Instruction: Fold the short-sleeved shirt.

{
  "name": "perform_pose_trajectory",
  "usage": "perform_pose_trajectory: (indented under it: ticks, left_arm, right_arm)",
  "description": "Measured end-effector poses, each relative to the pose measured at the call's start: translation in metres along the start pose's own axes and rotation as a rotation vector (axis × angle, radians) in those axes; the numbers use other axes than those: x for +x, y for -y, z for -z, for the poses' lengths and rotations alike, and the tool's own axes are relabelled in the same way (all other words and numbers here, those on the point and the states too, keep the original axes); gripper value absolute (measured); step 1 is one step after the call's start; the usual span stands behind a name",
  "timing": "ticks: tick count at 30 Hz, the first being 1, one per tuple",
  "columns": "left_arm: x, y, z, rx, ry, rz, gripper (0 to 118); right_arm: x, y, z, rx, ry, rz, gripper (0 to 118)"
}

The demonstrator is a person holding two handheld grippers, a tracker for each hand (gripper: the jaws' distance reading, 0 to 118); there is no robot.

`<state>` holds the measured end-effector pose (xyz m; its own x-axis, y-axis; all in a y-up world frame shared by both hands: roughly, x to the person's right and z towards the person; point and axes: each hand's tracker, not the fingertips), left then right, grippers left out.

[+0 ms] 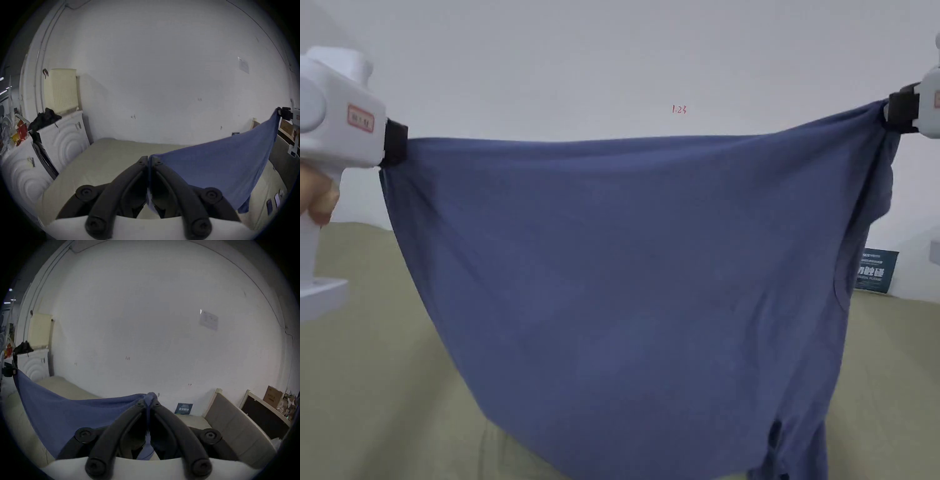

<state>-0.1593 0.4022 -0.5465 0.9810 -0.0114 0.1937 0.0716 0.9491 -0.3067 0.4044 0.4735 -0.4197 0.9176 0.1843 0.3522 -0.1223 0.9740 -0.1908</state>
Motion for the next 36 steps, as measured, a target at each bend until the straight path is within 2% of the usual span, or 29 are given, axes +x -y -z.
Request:
perform_pose_trajectory:
  ticks: [3, 6, 11, 19, 24, 25, 29, 36]
  left_arm:
    - [-0.003, -0.021, 0.022, 0.054, -0.061, -0.028, 4]
    - [-0.001, -0.039, 0.024, 0.078, -0.037, -0.122, 4]
    - [0.002, -0.056, 0.023, 0.112, -0.038, -0.042, 4]
    - [-0.003, -0.039, 0.011, 0.128, -0.012, -0.002, 4]
    - [-0.012, 0.001, 0.000, 0.117, 0.011, 0.009, 4]
    - [-0.016, 0.009, -0.001, 0.103, 0.021, 0.007, 4]
    - [-0.025, 0.050, -0.009, 0.053, 0.059, -0.014, 4]
    - [-0.025, 0.134, -0.036, -0.066, 0.115, 0.004, 4]
  right_arm:
    - [-0.001, -0.014, 0.006, 0.027, 0.003, 0.027, 3]
    - [-0.001, -0.028, 0.004, 0.115, 0.037, 0.012, 3]
    - [0.010, -0.048, -0.005, 0.176, 0.040, 0.075, 3]
    - [0.011, -0.033, -0.025, 0.161, -0.015, 0.055, 3]
    - [0.000, 0.010, -0.044, 0.097, -0.104, -0.005, 3]
    - [-0.001, 0.020, -0.048, 0.080, -0.095, -0.003, 3]
    - [0.004, 0.081, -0.081, 0.000, -0.125, 0.053, 3]
    - [0.005, 0.192, -0.135, -0.158, -0.115, 0.180, 3]
